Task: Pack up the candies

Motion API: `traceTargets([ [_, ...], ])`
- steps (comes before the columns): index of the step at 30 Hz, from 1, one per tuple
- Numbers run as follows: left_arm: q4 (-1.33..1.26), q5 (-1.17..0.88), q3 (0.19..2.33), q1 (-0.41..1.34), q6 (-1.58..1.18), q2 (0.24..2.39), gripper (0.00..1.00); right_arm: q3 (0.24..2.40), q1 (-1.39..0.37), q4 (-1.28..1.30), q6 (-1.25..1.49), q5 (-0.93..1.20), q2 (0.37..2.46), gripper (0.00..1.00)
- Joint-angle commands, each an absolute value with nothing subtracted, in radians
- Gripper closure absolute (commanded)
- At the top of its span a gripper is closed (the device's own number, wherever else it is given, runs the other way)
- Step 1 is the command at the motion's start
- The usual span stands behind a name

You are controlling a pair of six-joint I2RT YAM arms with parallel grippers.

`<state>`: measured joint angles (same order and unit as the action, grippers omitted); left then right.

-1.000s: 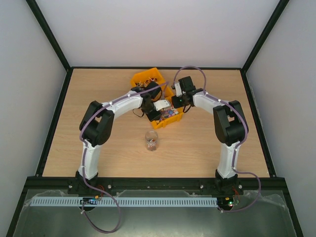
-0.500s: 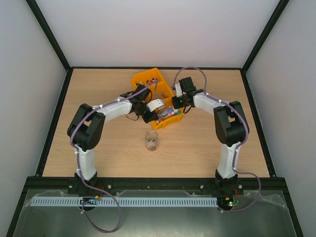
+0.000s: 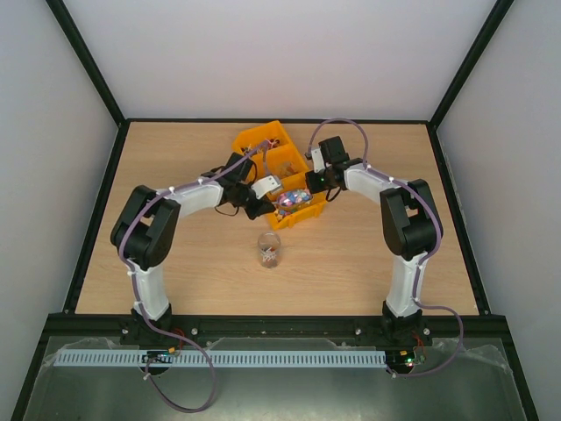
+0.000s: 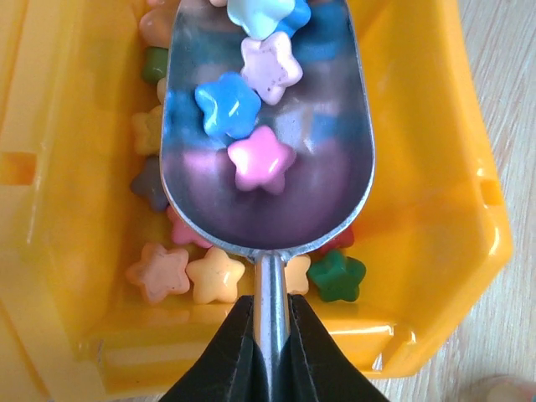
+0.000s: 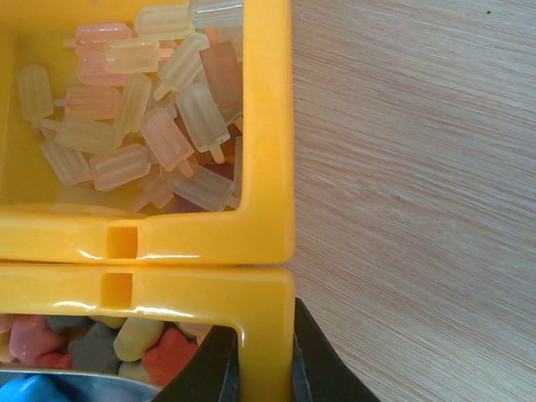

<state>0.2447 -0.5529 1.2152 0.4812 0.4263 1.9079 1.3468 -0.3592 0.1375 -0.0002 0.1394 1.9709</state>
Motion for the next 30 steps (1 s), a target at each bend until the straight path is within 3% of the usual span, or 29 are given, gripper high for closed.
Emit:
traceTargets([
  [1,0.187,-0.614,1.163,0.463,0.461,1.845,0.98,1.338,-0.352,0.193,-0.020,0.158,1.937,0.90],
  [12,0.221,-0.638,1.151,0.437,0.488,1.783,0.98,1.366,-0.349,0.209,-0.019,0.154,1.927,0.61],
  [30,0.568,-0.693,1.228,0.320,0.684,1.611,0.98,1.437,-0.325,0.262,-0.098,0.221,1.790,0.08],
])
